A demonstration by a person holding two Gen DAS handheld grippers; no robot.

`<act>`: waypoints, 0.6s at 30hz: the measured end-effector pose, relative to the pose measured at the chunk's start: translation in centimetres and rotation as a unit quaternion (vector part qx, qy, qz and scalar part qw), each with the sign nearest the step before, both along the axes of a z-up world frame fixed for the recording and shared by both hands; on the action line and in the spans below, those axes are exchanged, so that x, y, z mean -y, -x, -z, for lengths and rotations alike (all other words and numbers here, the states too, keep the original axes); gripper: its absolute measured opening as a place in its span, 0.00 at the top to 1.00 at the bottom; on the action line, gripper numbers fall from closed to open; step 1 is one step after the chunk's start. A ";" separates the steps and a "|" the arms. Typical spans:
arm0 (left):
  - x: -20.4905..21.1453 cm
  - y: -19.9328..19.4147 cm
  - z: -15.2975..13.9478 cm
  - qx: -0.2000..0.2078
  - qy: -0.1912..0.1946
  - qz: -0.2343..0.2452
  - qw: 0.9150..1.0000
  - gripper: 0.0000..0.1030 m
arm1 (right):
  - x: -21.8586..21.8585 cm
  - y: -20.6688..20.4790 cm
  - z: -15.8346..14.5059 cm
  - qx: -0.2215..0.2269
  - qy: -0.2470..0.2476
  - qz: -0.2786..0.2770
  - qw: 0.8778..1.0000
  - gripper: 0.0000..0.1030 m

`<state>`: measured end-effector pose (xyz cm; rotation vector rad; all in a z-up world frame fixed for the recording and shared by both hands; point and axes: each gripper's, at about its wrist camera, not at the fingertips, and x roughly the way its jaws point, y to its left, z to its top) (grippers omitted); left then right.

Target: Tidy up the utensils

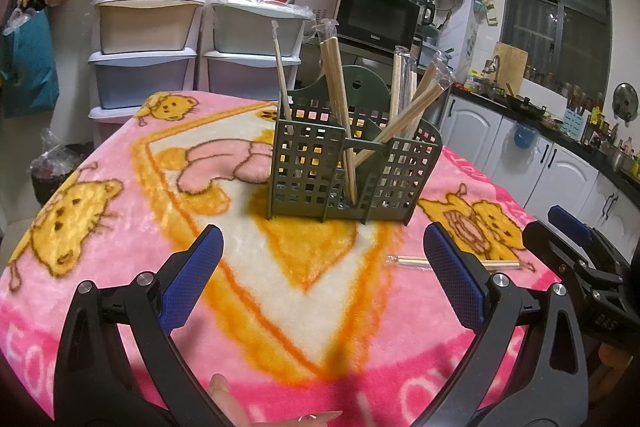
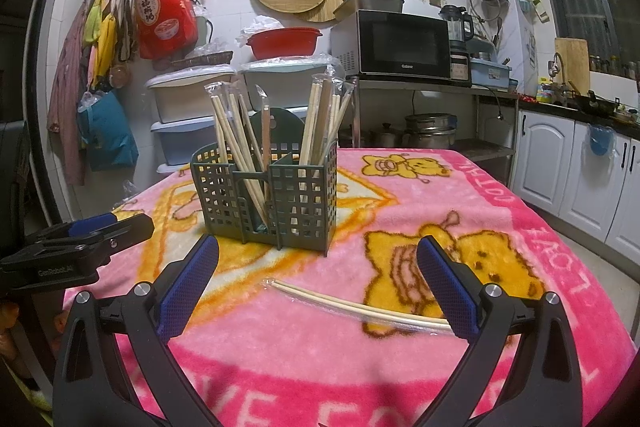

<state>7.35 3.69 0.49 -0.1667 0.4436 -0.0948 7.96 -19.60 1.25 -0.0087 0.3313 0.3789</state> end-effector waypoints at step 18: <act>-10.2 -5.7 -1.1 -0.118 -0.047 -0.122 0.984 0.10 | 8.2 -10.1 -1.6 -0.133 0.057 0.132 0.981 0.06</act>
